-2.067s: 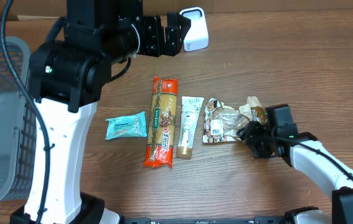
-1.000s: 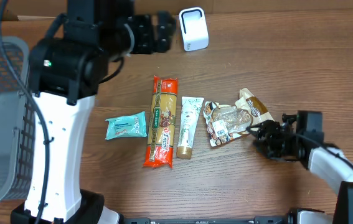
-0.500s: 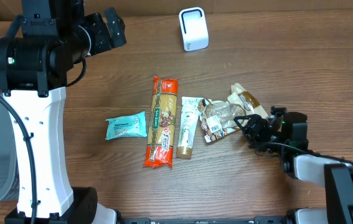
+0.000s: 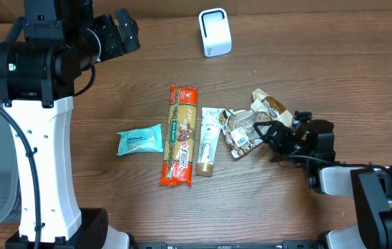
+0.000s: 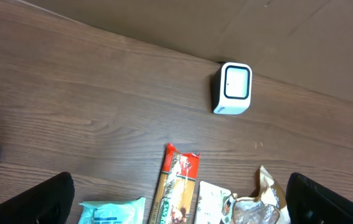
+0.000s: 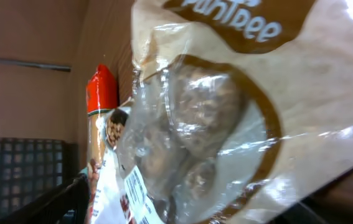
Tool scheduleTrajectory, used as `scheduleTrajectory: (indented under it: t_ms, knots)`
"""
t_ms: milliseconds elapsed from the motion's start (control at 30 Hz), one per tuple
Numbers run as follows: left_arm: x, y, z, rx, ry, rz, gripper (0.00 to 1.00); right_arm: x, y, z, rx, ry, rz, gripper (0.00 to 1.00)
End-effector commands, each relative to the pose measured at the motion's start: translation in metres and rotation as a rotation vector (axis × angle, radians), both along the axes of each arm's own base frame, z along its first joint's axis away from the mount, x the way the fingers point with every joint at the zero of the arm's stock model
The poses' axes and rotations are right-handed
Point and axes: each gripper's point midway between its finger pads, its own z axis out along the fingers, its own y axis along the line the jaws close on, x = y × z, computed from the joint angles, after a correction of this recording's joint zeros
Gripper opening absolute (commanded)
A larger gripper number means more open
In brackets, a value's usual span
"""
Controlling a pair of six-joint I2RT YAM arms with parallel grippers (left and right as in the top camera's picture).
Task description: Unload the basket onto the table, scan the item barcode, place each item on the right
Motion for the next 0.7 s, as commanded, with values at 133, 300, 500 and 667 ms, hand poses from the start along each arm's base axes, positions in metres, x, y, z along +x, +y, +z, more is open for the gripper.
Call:
scheduleTrajectory:
  t_ms: [133,300,500,667]
  knots:
    - [0.003,0.003,0.000,-0.006,0.001,0.027,0.99,0.014,0.006,-0.045,-0.248,-0.032,-0.042,0.75]
    - [0.002,0.003,0.000,-0.006,0.001,0.026,1.00,0.016,0.003,-0.052,-0.230,0.003,-0.013,0.31]
    - [0.003,0.003,0.000,-0.006,0.001,0.027,1.00,0.014,-0.010,-0.032,-0.016,0.011,0.063,0.09]
    - [0.003,0.003,0.000,-0.006,0.001,0.027,1.00,0.011,-0.025,0.005,0.182,-0.076,0.158,0.04]
